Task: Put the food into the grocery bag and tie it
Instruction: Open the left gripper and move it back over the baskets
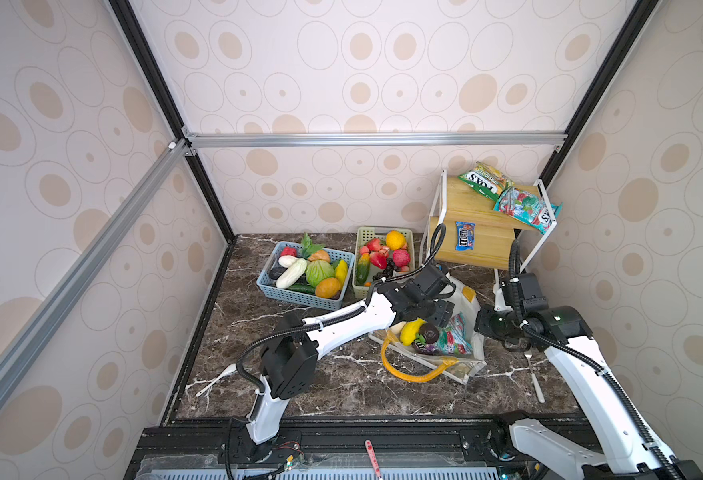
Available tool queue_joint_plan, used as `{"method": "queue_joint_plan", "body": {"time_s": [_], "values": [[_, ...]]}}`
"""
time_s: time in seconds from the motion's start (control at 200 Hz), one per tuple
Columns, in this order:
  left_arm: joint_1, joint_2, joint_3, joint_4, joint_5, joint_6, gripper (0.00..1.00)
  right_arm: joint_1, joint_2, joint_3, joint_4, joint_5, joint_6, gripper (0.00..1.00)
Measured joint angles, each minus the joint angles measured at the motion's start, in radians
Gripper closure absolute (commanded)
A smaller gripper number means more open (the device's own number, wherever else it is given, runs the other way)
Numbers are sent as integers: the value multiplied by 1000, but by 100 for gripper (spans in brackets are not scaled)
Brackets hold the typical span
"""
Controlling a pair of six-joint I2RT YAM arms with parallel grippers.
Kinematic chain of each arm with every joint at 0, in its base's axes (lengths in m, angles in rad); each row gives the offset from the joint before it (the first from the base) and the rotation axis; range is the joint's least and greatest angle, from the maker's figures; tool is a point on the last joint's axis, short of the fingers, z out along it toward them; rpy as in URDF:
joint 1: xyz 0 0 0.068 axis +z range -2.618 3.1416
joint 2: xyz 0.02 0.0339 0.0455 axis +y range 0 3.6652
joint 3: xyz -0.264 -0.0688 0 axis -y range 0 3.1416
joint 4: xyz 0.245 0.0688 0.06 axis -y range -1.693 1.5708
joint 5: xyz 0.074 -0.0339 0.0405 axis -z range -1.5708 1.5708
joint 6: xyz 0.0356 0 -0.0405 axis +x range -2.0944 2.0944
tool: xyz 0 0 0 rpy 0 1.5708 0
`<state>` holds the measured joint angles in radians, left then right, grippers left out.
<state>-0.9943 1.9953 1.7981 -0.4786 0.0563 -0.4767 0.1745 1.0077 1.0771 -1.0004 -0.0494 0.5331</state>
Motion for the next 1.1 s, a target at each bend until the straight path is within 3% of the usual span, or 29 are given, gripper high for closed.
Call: {"method": "queue_joint_plan", "body": {"time_s": [0.505,1.1], "values": [[76,-59,160,-104,-35,30,24,0,-10,-6,3,-2,0,91],[308,-208,95,-135,-76,29,24,0,5,-6,14,-7,-1,91]]}}
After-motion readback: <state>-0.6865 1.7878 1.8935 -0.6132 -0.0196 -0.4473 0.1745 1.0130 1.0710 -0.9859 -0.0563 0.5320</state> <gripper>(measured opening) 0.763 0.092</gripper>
